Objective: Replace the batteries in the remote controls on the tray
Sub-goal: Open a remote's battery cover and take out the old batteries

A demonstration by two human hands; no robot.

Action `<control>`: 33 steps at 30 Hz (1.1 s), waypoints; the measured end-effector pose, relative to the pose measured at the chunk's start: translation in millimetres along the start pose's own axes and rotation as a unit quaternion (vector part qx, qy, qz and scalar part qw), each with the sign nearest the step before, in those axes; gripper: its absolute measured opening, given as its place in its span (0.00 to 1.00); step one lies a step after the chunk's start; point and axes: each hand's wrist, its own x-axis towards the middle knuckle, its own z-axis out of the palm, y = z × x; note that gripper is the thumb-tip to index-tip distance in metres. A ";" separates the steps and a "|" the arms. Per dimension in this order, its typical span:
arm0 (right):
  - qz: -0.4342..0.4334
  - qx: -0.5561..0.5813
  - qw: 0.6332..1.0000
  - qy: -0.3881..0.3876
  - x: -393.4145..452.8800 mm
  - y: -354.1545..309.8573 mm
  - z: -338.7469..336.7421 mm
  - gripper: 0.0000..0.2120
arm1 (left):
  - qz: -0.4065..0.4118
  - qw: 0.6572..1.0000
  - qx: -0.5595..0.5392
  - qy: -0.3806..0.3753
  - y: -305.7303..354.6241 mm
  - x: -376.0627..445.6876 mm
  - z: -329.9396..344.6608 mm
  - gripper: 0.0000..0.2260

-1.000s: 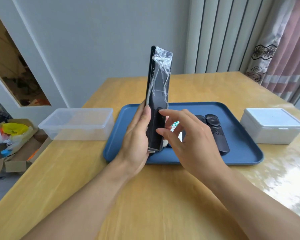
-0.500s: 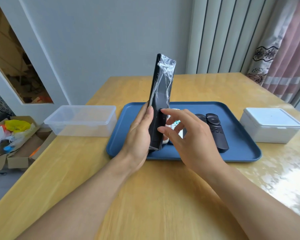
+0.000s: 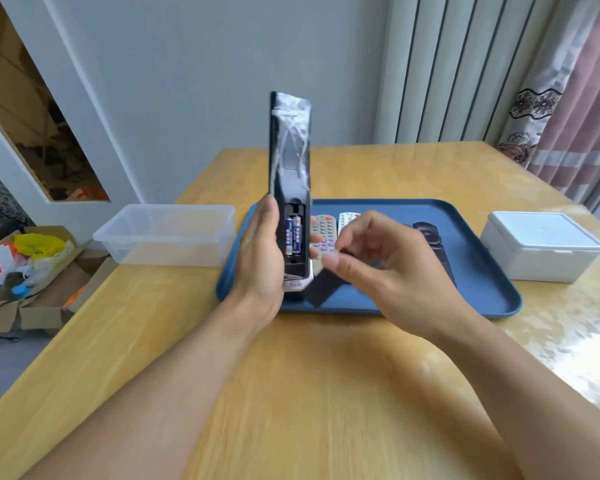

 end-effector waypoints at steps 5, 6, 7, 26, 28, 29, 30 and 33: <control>0.037 -0.163 0.980 -0.111 -8.7 2.1 6.6 0.13 | -0.028 0.995 -0.094 0.007 5.1 7.8 -6.0 0.25; 0.027 -0.193 0.976 -0.094 -9.0 3.9 7.9 0.13 | -0.035 0.995 -0.098 0.003 4.9 8.1 -6.1 0.25; 0.014 -0.205 0.976 -0.067 -8.7 6.4 8.3 0.12 | -0.041 0.994 -0.099 -0.005 5.1 7.3 -5.8 0.26; -0.093 -0.267 0.958 0.049 -2.1 17.8 8.5 0.19 | -0.076 0.981 -0.058 -0.170 -11.8 -4.9 3.9 0.24; -0.108 -0.274 0.954 0.052 -1.4 18.7 6.9 0.15 | -0.080 0.979 -0.067 -0.174 -10.5 -6.1 5.4 0.23; -0.124 -0.278 0.951 0.058 -1.3 19.4 6.4 0.11 | -0.084 0.978 -0.075 -0.177 -10.1 -6.7 6.1 0.23; -0.140 -0.280 0.947 0.067 -1.3 20.1 6.2 0.08 | -0.088 0.977 -0.081 -0.179 -9.6 -6.8 6.5 0.23; -0.164 -0.283 0.941 0.084 -0.2 23.7 5.7 0.04 | -0.089 0.976 -0.091 -0.179 -9.1 -6.5 6.3 0.22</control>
